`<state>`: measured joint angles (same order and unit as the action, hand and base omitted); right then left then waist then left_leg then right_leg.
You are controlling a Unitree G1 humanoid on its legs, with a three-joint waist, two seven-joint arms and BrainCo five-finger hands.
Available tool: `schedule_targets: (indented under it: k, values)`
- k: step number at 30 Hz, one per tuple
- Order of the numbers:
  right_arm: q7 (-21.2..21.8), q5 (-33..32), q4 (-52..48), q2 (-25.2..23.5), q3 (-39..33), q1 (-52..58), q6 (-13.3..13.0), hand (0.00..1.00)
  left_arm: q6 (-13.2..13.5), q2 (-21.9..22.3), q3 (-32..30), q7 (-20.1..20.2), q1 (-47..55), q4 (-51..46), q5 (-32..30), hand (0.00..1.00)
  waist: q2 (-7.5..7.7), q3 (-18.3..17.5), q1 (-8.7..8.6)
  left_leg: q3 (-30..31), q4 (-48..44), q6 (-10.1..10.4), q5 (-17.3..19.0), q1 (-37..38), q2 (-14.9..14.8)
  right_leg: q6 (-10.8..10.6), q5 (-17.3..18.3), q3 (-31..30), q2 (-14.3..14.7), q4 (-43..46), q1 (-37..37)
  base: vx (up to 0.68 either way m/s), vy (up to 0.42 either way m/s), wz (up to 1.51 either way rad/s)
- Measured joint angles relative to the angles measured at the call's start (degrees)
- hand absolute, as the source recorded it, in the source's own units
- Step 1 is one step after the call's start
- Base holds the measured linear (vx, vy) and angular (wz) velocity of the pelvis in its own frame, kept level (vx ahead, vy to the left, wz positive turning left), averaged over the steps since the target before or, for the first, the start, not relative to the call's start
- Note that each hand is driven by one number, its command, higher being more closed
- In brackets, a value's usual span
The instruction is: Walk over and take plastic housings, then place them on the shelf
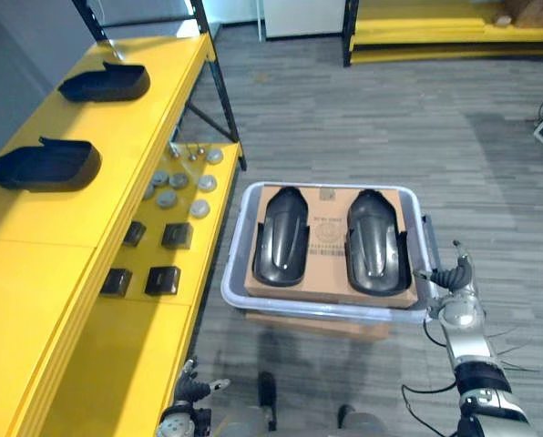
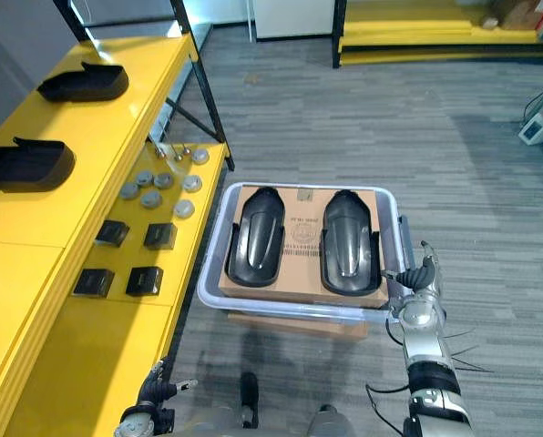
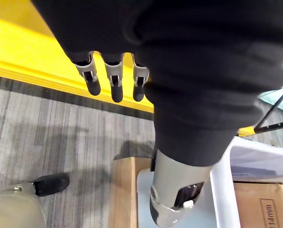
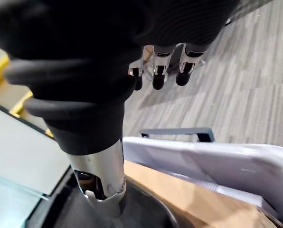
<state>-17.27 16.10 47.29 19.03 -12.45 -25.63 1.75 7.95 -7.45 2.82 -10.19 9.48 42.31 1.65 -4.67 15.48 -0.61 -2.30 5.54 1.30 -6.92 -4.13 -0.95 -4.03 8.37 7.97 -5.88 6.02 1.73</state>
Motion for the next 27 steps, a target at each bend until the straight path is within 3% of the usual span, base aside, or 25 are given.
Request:
schedule_targets:
  k: [5, 6, 16, 27]
  values:
    - [0.1, -0.9, 4.5, 0.7, 1.6, -6.4, -0.1, 0.00, 0.2, 0.0, 1.5, -0.4, -1.8, 0.0, 0.5, 0.00, -0.51, 2.4, 0.70, 0.2, 0.0, 0.1, -0.2, -1.0, 0.0, 0.0, 0.0, 0.3, 0.0, 0.0, -0.4, 0.02, -0.006, 0.03]
    - [0.0, -0.9, 6.0, 1.1, 1.8, -7.8, -0.1, 1.00, 0.3, 0.0, 1.8, -0.4, -2.1, 0.0, 0.6, 0.00, -0.57, 2.6, 0.99, 0.3, 0.0, 0.2, -0.4, -1.5, 0.0, 0.0, 0.0, 0.3, 0.0, 0.0, -0.9, 0.01, -0.011, 0.04]
    - [-0.3, -2.1, 10.4, 6.0, 1.4, -13.5, -0.2, 1.00, 1.4, 0.0, 2.8, -1.3, -4.4, 0.1, 2.4, 0.00, -0.69, 6.0, 1.10, 0.7, 0.0, 0.6, -1.6, -2.7, 0.0, 0.1, -0.1, 1.1, -0.1, 0.8, -2.1, -0.02, -0.002, 0.02]
    - [0.4, -2.5, 7.4, 5.1, -0.1, -7.8, -0.2, 1.00, 1.3, 0.0, 3.8, -1.0, -4.4, 0.7, 2.4, 0.00, -0.30, 6.2, -0.19, 0.5, 0.0, 0.7, -1.6, -1.3, -0.1, 0.1, -0.1, 0.8, -0.2, 0.9, -0.9, -0.02, 0.003, 0.00]
